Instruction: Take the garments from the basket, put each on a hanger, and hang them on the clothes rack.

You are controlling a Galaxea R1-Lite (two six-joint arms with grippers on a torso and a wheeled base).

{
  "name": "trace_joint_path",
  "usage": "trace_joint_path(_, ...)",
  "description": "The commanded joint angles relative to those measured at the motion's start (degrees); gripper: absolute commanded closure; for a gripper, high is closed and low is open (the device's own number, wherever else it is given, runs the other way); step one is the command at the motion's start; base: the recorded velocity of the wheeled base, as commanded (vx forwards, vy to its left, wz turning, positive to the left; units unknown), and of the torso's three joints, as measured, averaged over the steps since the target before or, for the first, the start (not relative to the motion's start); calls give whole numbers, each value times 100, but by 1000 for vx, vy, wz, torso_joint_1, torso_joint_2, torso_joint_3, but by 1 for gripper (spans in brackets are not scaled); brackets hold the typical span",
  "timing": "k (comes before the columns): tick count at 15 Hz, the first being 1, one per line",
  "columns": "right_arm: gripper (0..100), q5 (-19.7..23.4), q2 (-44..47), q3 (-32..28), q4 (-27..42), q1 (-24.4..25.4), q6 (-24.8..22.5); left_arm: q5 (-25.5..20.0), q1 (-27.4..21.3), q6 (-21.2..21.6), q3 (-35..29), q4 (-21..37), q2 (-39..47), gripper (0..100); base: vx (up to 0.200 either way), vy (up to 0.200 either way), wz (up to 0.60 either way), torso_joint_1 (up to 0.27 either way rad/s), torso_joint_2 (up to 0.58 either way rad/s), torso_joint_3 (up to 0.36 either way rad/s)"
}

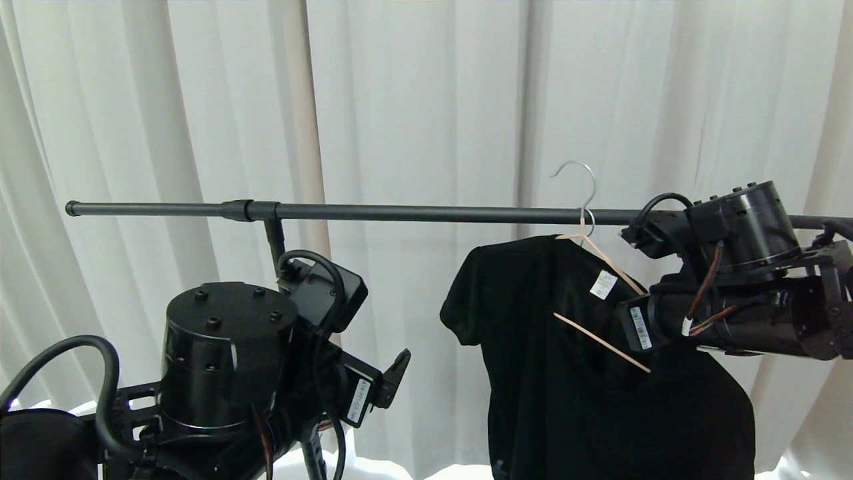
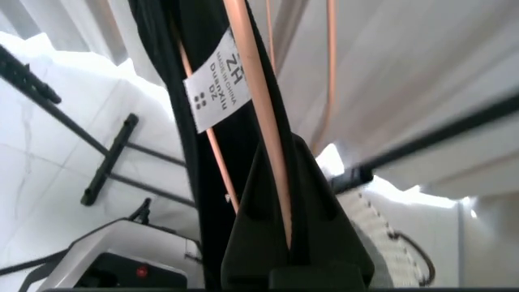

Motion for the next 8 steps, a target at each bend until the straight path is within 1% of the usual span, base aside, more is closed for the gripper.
trace_joint_path(1,100,-4,236,-134,-1,121,2,4,-1,-1,9,-3,6,0,0,0,0,0,0,0)
trace_joint_path(5,100,-83,430,-195,26,455,90,4,-1,-1,26,-12,6,0,0,0,0,0,0,0)
trace_joint_path(8,100,-92,658,-353,34,525,142,4,7,-1,26,-12,6,0,0,0,0,0,0,0)
